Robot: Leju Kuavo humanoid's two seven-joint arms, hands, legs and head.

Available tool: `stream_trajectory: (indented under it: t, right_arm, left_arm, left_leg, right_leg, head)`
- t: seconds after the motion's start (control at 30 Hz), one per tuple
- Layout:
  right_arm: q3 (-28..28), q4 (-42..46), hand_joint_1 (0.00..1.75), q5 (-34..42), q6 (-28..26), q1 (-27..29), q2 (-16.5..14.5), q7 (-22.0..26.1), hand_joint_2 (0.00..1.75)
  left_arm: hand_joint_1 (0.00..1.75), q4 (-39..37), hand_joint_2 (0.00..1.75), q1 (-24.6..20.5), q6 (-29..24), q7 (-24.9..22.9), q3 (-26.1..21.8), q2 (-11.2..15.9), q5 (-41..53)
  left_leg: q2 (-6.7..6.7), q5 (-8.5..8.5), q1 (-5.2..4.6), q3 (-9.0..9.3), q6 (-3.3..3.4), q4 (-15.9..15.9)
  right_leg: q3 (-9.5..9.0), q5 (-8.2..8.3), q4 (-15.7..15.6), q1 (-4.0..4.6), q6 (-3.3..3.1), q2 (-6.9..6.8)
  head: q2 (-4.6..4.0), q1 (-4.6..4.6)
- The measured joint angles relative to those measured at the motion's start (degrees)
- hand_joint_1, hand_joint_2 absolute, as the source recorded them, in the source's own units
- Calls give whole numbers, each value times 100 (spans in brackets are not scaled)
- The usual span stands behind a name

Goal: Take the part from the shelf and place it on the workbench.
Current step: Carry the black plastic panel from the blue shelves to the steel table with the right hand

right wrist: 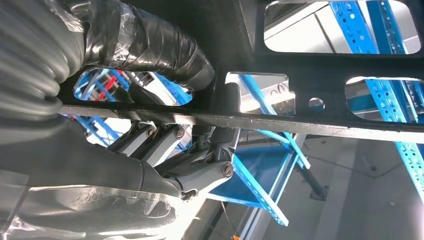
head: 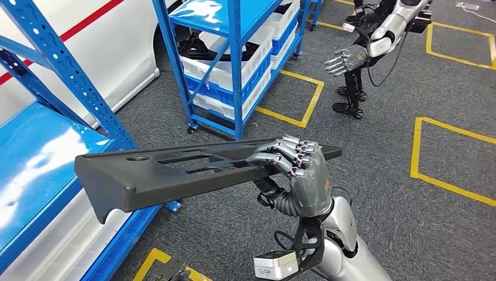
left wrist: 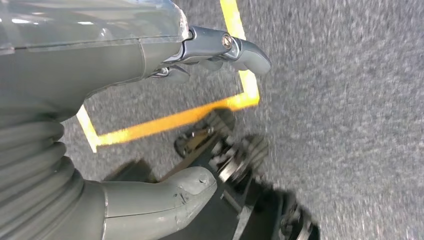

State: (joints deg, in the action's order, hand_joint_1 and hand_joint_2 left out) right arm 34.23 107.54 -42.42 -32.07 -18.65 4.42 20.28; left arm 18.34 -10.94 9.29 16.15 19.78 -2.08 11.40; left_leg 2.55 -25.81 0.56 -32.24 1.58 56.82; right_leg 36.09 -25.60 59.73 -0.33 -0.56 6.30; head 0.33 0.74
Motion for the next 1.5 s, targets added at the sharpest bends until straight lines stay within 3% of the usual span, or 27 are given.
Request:
stream_trajectory:
  t: [0.03,0.1,0.17,0.2,0.27,0.33,0.4,0.47,0.53,0.63,0.67,0.7,0.77,0.83,0.9,0.93,0.97,1.0,1.07,1.1,1.17,1.2,1.23,1.27,1.33,1.4,1.5]
  right_arm:
    - [0,0,175,-4,-5,-2,0,-6,175]
    - [0,-4,175,-15,-15,7,0,-24,175]
    - [0,-20,175,-28,-26,47,3,-43,175]
    - [0,-31,175,-36,-32,68,5,-49,175]
    - [0,-45,175,-57,-44,92,8,-54,175]
    - [0,-48,175,-74,-55,98,8,-54,175]
    - [0,-52,175,-79,-68,102,7,-55,175]
    - [0,-55,175,-84,-79,110,7,-55,175]
    - [0,-55,175,-91,-89,114,3,-55,175]
    - [0,-66,175,-92,-99,116,-18,-55,175]
    - [0,-77,175,-92,-101,121,-24,-55,175]
    - [0,-92,175,-92,-102,124,-26,-55,175]
    - [0,-116,175,-92,-104,124,-28,-55,175]
    - [0,-127,175,-92,-105,120,-32,-55,175]
    - [0,-139,175,-92,-109,114,-34,-55,175]
    - [0,-146,175,-92,-112,113,-34,-55,175]
    - [0,-150,175,-93,-114,112,-35,-55,175]
    - [0,-151,175,-93,-117,112,-35,-54,175]
    - [0,-152,175,-95,-122,91,-35,-53,175]
    - [0,-153,175,-94,-125,81,-35,-53,175]
    - [0,-162,175,-92,-126,72,-34,-53,175]
    - [0,-172,175,-92,-126,75,-34,-53,175]
    - [0,-181,175,-92,-126,77,-33,-53,175]
    - [0,-188,175,-92,-128,76,-33,-53,175]
    - [0,-191,175,-90,-138,72,-33,-53,175]
    - [0,-187,175,-73,-152,69,-34,-53,175]
    - [0,-182,175,-27,-157,77,-34,-55,175]
  left_arm:
    - [0,0,175,-15,9,-8,0,-9,8]
    - [0,0,175,-18,21,-33,0,-16,32]
    - [0,0,175,5,19,-54,0,-15,53]
    - [0,0,175,13,12,-58,0,-15,58]
    - [0,0,175,15,-4,-59,0,-15,65]
    - [0,0,175,10,-14,-59,0,-10,76]
    - [0,0,175,8,-21,-58,1,-4,84]
    - [0,2,175,-3,-24,-54,1,-6,84]
    - [0,7,175,-24,-24,-40,1,-8,73]
    - [0,9,175,-16,-25,-28,1,-9,57]
    - [0,9,175,-2,-26,-28,1,-9,55]
    - [0,9,175,8,-27,-28,2,-9,54]
    - [0,9,175,3,-32,-28,2,-7,52]
    - [0,9,175,-16,-34,-27,1,6,48]
    - [0,9,175,-27,-33,-23,1,23,42]
    - [0,9,175,-30,-32,-22,1,27,39]
    - [0,11,175,-37,-30,-20,2,23,38]
    - [0,14,175,-45,-27,-20,2,20,38]
    - [0,19,175,-60,-26,-19,1,14,38]
    - [0,20,175,-60,-25,-19,1,15,38]
    - [0,20,175,-45,-24,-21,0,15,38]
    - [0,20,175,-38,-24,-22,0,15,39]
    - [0,20,175,-37,-24,-22,0,13,40]
    - [0,20,175,-41,-22,-22,0,10,44]
    - [0,20,175,-53,-12,-20,0,3,54]
    - [0,20,175,-59,9,-15,1,1,66]
    - [0,22,175,-72,27,2,2,-7,92]
  left_leg:
    - [-78,28,13,27,22,-59]
    - [-226,40,11,52,49,-103]
    - [-387,21,11,53,46,-92]
    - [-463,7,15,53,36,-82]
    - [-601,-42,34,58,-4,-32]
    - [-711,-115,32,59,-74,48]
    - [-793,-166,11,67,-152,90]
    - [-880,-192,14,100,-224,89]
    - [-757,-319,41,82,-281,213]
    - [-369,-842,61,-359,-301,1186]
    - [-322,-958,60,-538,-299,1540]
    - [-304,-960,60,-643,-288,1719]
    - [-254,-630,53,-558,-234,1415]
    - [15,-244,49,-265,-139,666]
    - [250,-138,36,-80,-71,241]
    - [256,-151,26,-52,-57,198]
    - [192,-138,26,-22,-48,141]
    - [115,-111,36,2,-36,86]
    - [-50,-46,60,58,5,-35]
    - [-135,-32,57,72,20,-62]
    - [-305,-38,48,74,34,-62]
    - [-391,-47,47,73,32,-53]
    - [-473,-61,49,74,26,-41]
    - [-550,-81,52,77,13,-23]
    - [-676,-135,42,88,-36,28]
    - [-777,-189,12,99,-106,72]
    - [-918,-234,1,131,-203,77]
  right_leg:
    - [70,-108,148,12,26,-161]
    - [364,-452,761,4,72,-487]
    - [669,-655,1362,-41,129,-572]
    - [708,-615,1427,-67,158,-593]
    - [447,-276,920,-108,206,-698]
    - [99,-41,241,-90,196,-915]
    - [6,-39,37,-44,126,-981]
    - [18,-30,43,-29,42,-850]
    - [5,-9,9,-46,-35,-738]
    - [-3,9,-8,-45,-117,-560]
    - [-3,9,-4,-32,-128,-482]
    - [-4,9,2,-18,-133,-401]
    - [-8,9,19,1,-134,-231]
    - [0,13,32,-1,-122,-86]
    - [37,34,33,-38,-70,44]
    - [57,55,22,-57,-27,114]
    - [73,77,3,-68,19,180]
    - [82,77,0,-61,57,129]
    - [181,-84,202,-22,111,-192]
    - [305,-253,475,-20,127,-400]
    - [638,-570,1170,-42,169,-563]
    - [743,-620,1393,-59,193,-585]
    - [744,-561,1412,-77,215,-604]
    - [623,-409,1203,-92,231,-642]
    - [204,-94,460,-79,221,-854]
    - [-18,5,21,-33,152,-1001]
    - [-3,2,-21,-13,41,-862]
  head:
    - [0,-3]
    - [0,-10]
    - [0,-11]
    - [0,-11]
    - [0,-11]
    - [0,-10]
    - [0,-8]
    - [0,-7]
    - [0,-7]
    - [0,-6]
    - [0,-7]
    - [0,-6]
    - [0,-5]
    - [0,-8]
    - [0,-8]
    - [0,-6]
    - [0,-5]
    - [0,-8]
    - [0,-19]
    - [0,-24]
    - [0,-26]
    - [0,-27]
    - [0,-28]
    - [0,-28]
    - [0,-28]
    - [0,-25]
    - [0,-24]
